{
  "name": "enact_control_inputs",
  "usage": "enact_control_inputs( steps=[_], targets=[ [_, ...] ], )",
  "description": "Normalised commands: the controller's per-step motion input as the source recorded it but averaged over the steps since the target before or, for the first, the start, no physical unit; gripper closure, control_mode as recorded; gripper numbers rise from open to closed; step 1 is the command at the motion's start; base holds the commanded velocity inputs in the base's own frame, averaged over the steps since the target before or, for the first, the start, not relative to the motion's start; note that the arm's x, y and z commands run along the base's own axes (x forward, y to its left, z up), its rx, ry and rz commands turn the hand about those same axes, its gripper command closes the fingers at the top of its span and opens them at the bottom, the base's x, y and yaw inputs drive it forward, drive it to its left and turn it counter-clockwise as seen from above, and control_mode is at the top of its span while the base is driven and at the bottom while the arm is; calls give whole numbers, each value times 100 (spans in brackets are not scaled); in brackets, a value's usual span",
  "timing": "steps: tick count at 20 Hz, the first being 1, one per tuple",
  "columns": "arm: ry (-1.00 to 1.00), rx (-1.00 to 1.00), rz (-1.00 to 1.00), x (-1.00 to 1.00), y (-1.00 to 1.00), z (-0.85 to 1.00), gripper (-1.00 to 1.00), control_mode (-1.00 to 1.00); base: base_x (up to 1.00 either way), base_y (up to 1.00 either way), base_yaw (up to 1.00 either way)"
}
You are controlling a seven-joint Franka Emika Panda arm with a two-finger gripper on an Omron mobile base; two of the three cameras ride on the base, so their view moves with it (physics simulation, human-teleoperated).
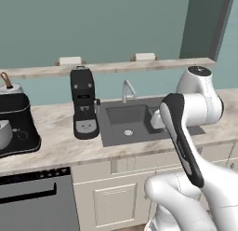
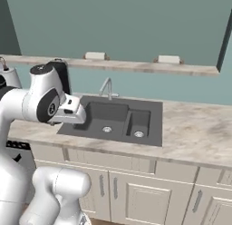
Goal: Navigate to the electric kettle.
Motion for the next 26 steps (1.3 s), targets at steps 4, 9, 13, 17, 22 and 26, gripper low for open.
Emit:
enact_control_inputs(
  steps=[4,9,13,17,22,26],
  targets=[
    [0,0,0,0,0,0,-100,100,-44,-59,-8],
    [0,0,0,0,0,0,-100,100,-40,-61,-27],
    [0,0,0,0,0,0,-100,100,-28,-51,-52],
    [0,0,0,0,0,0,-100,100,-26,-13,-64],
    [0,0,0,0,0,0,-100,100,-66,0,-62],
    [0,0,0,0,0,0,-100,100,-44,0,-66]
  ],
)
